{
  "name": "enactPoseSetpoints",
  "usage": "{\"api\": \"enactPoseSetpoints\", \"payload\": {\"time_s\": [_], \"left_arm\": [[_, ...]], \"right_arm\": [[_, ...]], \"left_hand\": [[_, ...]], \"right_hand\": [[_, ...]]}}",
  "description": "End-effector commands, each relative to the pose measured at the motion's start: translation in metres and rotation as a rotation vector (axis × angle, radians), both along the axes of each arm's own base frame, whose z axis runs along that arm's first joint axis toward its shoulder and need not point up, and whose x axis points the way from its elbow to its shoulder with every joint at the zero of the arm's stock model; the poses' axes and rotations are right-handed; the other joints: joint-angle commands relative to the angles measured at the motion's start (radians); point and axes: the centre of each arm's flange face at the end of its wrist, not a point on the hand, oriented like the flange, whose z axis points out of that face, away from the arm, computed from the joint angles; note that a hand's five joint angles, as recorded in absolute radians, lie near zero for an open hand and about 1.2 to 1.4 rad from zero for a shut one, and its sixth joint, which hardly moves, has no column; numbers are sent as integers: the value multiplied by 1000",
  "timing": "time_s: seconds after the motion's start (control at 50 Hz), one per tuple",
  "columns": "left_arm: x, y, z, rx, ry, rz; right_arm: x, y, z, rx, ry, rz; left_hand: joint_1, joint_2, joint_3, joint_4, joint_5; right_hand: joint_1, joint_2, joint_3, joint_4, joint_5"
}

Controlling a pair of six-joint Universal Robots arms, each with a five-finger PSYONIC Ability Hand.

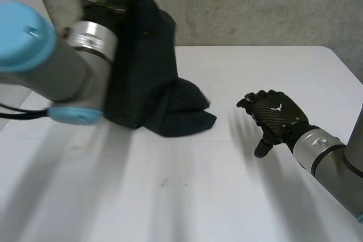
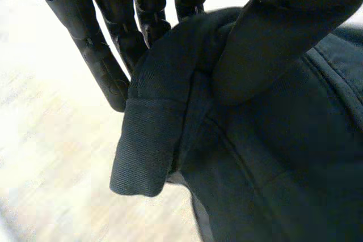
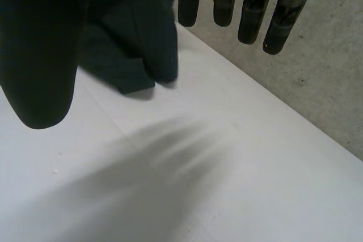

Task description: Fold the shorts.

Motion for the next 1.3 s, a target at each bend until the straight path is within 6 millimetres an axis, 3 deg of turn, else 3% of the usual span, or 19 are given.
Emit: {"api": "enactPoseSetpoints", "payload": {"time_s": [0.02,0.16,0.2,0.22,0.3,0.42,0.46,0.54,0.66,0.82,0.92,0.98,1.1,1.12,1.16,1.18,1.2,1.24,1.3], "left_arm": [[-74,67,-53,58,-116,-321],[-100,133,-75,120,-174,-476],[-100,144,-82,136,-193,-500],[-100,151,-82,135,-201,-511],[-93,158,-61,104,-172,-498],[-69,133,-35,82,-129,-390],[-49,120,-19,89,-102,-304],[-22,115,-3,123,-87,-233],[0,116,7,180,-61,-206],[46,72,-18,356,-120,-36],[54,59,-60,539,-207,7],[59,54,-72,593,-227,31],[74,41,-76,612,-215,84],[75,40,-77,615,-215,87],[77,39,-78,618,-215,93],[77,39,-78,618,-215,93],[77,39,-78,620,-215,95],[78,39,-77,619,-214,96],[79,40,-78,620,-215,95]], "right_arm": [[-9,-12,7,-57,-6,-77],[-38,-36,23,-156,-5,-271],[-46,-43,29,-180,-8,-313],[-49,-45,30,-185,-8,-322],[-54,-48,36,-200,-12,-336],[-53,-47,46,-223,-19,-332],[-51,-44,53,-235,-28,-316],[-44,-27,67,-204,-44,-223],[-34,2,68,-37,-42,-63],[-26,32,67,131,-109,-31],[-6,56,62,197,-148,39],[-2,65,52,245,-141,54],[6,76,20,356,-87,79],[6,77,15,370,-79,78],[6,75,4,380,-48,64],[5,67,-1,345,-24,35],[5,62,-2,309,-9,18],[2,48,-4,215,28,-28],[-2,16,0,-26,142,-107]], "left_hand": [[279,205,211,197,270],[268,194,199,186,258],[17,-57,-52,-65,7],[-267,-340,-335,-349,-276],[-569,-643,-637,-651,-578],[-595,-669,-664,-677,-605],[-619,-693,-687,-701,-628],[-669,-742,-737,-751,-678],[-722,-795,-790,-804,-731],[-722,-795,-790,-804,-731],[-722,-795,-790,-804,-731],[-719,-792,-787,-801,-728],[-719,-792,-787,-801,-728],[-719,-792,-787,-801,-728],[-719,-792,-787,-801,-728],[-719,-792,-787,-801,-728],[-719,-792,-787,-801,-728],[-719,-792,-787,-801,-728],[-722,-795,-790,-804,-731]], "right_hand": [[-26,-45,-37,-55,-69],[-26,-45,-37,-55,-69],[-26,-45,-37,-55,-69],[-26,-45,-37,-55,-69],[-26,-45,-37,-55,-69],[-26,-45,-37,-55,-69],[-26,-45,-37,-55,-69],[-26,-45,-37,-55,-69],[-26,-45,-37,-55,-69],[-26,-45,-37,-55,-69],[-26,-45,-37,-55,-69],[-26,-45,-37,-55,-69],[-10,-30,-21,-39,-53],[92,73,81,63,49],[514,495,503,485,471],[841,822,830,812,798],[975,956,964,947,932],[1161,1141,1150,1132,1118],[1196,1176,1185,1167,1153]]}}
